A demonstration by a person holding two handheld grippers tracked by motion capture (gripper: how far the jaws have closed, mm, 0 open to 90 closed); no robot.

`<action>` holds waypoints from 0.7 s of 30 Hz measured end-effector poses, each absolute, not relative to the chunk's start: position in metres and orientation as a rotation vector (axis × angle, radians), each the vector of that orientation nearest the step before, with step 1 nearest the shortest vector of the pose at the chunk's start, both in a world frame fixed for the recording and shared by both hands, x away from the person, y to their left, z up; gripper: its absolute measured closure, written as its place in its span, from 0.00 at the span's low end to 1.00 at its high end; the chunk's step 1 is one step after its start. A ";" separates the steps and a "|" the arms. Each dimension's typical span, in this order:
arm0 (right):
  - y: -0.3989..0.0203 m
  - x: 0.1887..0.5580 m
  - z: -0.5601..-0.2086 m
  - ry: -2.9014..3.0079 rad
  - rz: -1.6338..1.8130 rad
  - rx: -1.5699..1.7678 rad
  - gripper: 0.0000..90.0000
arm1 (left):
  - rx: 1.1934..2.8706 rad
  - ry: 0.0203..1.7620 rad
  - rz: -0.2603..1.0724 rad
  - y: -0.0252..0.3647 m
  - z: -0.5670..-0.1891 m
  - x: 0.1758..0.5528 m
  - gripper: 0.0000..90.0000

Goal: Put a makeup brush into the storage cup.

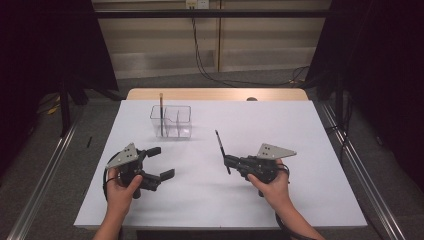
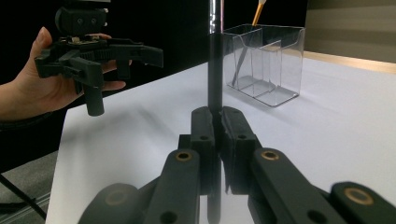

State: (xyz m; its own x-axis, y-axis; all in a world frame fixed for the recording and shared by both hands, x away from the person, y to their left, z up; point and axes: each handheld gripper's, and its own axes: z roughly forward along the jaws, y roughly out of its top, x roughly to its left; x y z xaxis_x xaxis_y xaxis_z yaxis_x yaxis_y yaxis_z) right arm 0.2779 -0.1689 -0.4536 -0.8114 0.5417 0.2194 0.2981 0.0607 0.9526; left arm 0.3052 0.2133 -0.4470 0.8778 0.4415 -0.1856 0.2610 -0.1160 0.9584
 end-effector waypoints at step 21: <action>-0.169 0.278 -0.455 2.143 1.836 0.851 0.94 | 1.663 0.487 0.135 0.175 -0.433 0.320 0.00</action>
State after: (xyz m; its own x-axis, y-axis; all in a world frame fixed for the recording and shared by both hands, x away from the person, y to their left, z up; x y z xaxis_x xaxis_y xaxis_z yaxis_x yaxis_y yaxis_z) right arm 0.2775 -0.1685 -0.4547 -0.8160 0.5363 0.2155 0.2952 0.0662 0.9532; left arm 0.3197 0.1748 -0.4331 0.9013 0.3895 -0.1896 0.2363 -0.0751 0.9688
